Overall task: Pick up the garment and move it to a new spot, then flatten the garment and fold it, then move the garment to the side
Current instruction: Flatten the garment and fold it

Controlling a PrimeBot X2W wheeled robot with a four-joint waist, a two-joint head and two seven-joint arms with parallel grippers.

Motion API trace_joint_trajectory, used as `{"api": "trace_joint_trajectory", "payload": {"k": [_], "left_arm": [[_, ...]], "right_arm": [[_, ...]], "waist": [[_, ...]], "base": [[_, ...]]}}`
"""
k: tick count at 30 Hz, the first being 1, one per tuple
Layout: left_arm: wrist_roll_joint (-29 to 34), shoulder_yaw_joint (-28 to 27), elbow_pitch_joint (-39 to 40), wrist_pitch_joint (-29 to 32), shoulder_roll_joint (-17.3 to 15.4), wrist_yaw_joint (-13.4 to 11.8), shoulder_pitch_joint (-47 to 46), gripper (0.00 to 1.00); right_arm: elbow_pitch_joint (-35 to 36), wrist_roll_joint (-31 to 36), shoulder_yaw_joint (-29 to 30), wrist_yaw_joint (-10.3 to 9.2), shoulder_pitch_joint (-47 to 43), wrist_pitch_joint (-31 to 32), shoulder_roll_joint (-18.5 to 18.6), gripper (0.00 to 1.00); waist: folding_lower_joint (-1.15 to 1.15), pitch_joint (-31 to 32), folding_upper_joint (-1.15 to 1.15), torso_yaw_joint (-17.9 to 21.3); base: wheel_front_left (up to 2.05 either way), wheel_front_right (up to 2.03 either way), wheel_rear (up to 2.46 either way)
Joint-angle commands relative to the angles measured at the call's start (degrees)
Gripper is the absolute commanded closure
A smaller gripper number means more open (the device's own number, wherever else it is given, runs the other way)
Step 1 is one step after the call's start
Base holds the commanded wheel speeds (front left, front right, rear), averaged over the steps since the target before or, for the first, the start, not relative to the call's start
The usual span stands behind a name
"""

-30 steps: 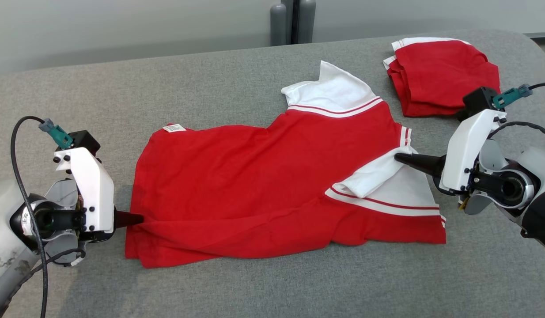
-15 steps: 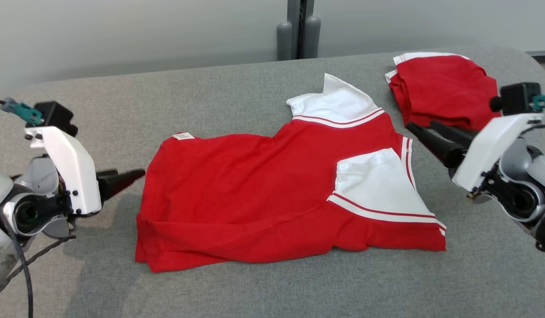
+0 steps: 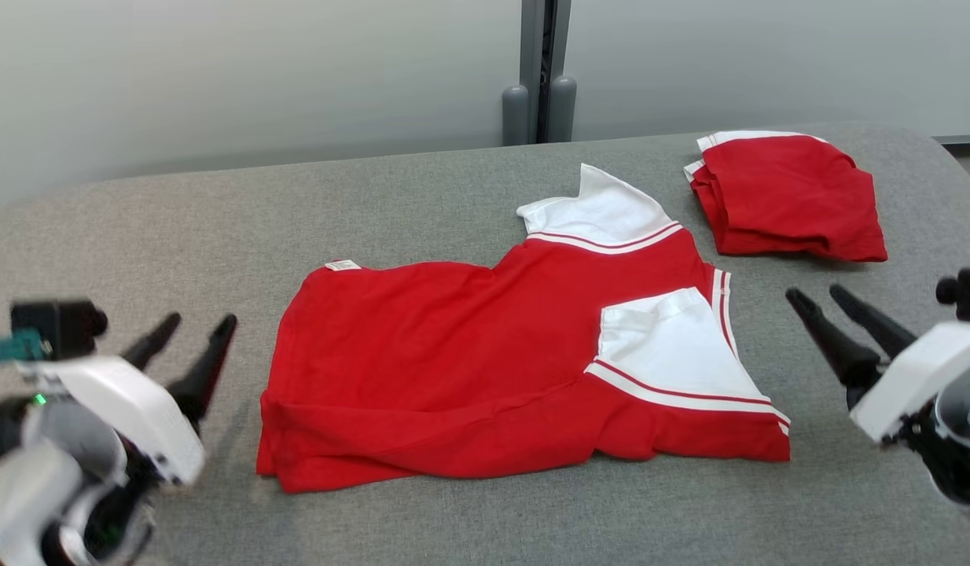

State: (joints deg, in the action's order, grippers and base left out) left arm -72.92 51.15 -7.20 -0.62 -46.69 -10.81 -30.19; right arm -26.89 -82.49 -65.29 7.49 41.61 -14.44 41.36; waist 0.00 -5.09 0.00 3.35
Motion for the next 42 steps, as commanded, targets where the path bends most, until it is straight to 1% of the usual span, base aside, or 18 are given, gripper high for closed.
{"api": "trace_joint_trajectory", "payload": {"k": [1, 3, 4, 6, 8, 10, 12, 13, 16, 19, 22, 25, 29, 34, 37, 42], "left_arm": [[0.7, -0.7, 1.3, -3.7, 0.6, -2.2, 2.9, 0.0], [2.6, -0.6, 2.6, -8.3, 1.0, -5.8, 6.2, 0.0], [2.3, -0.8, 3.4, -10.1, 2.2, -7.0, 8.0, 0.0], [3.5, -0.7, 3.6, -12.3, 3.4, -9.1, 10.5, 0.0], [3.8, -0.9, 3.3, -13.3, 5.1, -10.1, 12.6, 0.0], [4.2, -1.1, 2.8, -13.9, 7.1, -10.4, 14.1, 0.0], [5.3, -1.5, 1.6, -14.2, 8.5, -10.9, 14.9, 0.0], [5.3, -1.5, 1.6, -14.2, 8.5, -10.9, 14.9, 0.0], [7.1, -2.0, -0.3, -14.5, 11.2, -11.6, 16.4, 0.0], [9.1, -2.6, -3.2, -14.6, 13.6, -11.6, 17.0, 0.0], [11.9, -3.3, -6.8, -14.6, 15.9, -10.9, 18.1, 0.0], [13.8, -3.5, -10.1, -14.6, 18.0, -9.8, 18.0, 0.0], [14.2, -3.3, -14.0, -14.6, 19.8, -8.1, 17.2, 0.0], [14.0, -3.6, -17.2, -14.6, 21.4, -6.7, 16.3, 0.0], [13.8, -3.3, -18.7, -14.3, 21.7, -5.9, 15.7, 0.0], [14.5, -2.8, -19.9, -14.1, 22.2, -5.3, 14.9, 0.0]], "right_arm": [[-0.3, 0.7, 1.0, 0.01, -2.2, -0.5, 0.1, 0.0], [-1.1, 1.5, 3.2, 0.01, -4.6, -0.7, -0.4, 0.0], [-1.2, 1.9, 4.6, 0.02, -5.9, -0.7, -0.8, 0.0], [-1.4, 2.8, 7.7, 0.01, -9.1, -0.7, -1.5, 0.0], [-1.4, 4.2, 10.5, 0.01, -11.8, -0.7, -2.2, 0.0], [-1.3, 5.8, 12.4, 0.01, -14.3, -0.7, -3.1, 0.0], [-1.6, 7.3, 13.5, 0.01, -16.2, -0.7, -4.0, 0.0], [-1.6, 7.3, 13.5, 0.01, -16.2, -0.7, -4.0, 0.0], [-2.6, 8.9, 14.4, 0.01, -18.2, -0.7, -5.5, 0.0], [-3.5, 9.6, 15.0, 0.01, -19.4, -0.7, -7.2, 0.0], [-5.2, 10.1, 14.8, 0.01, -20.3, 0.4, -8.6, 0.0], [-7.2, 10.4, 14.9, 0.01, -20.2, 1.6, -9.9, 0.0], [-8.8, 10.2, 15.5, 0.01, -19.4, 3.5, -11.5, 0.0], [-10.6, 10.3, 16.3, 0.01, -18.4, 4.8, -12.6, 0.0], [-11.4, 9.5, 16.6, 0.01, -18.3, 6.9, -12.9, 0.0], [-11.6, 8.8, 17.1, 0.01, -18.1, 8.8, -13.0, 0.0]], "waist": [[0.0, -0.1, 0.0, 0.0], [0.0, 0.0, 0.0, -0.1], [0.0, 0.0, 0.0, -0.2], [0.0, 0.1, 0.0, -0.6], [0.0, 0.2, 0.0, -0.8], [0.0, 0.2, 0.0, -1.0], [0.0, 0.3, 0.0, -1.0], [0.0, 0.3, 0.0, -1.0], [0.0, 0.4, 0.0, -1.0], [0.0, 0.4, 0.0, -0.9], [0.0, 0.4, 0.0, -0.9], [0.0, 0.1, 0.0, -0.9], [0.0, -0.4, 0.0, -0.9], [0.0, -0.9, 0.0, -1.0], [0.0, -1.1, 0.0, -1.1], [0.0, -1.3, 0.0, -1.0]], "base": [[0.0, 0.0, 0.0], [0.0, 0.0, 0.0], [0.0, 0.0, 0.0], [0.0, 0.0, 0.0], [0.0, 0.0, 0.0], [0.0, 0.0, 0.0], [0.0, 0.0, 0.0], [0.0, 0.0, 0.0], [0.0, 0.0, 0.0], [0.0, 0.0, 0.0], [0.0, 0.0, 0.0], [0.0, 0.0, 0.0], [0.0, 0.0, 0.0], [0.0, 0.0, 0.0], [0.0, 0.0, 0.0], [0.0, 0.0, 0.0]]}}
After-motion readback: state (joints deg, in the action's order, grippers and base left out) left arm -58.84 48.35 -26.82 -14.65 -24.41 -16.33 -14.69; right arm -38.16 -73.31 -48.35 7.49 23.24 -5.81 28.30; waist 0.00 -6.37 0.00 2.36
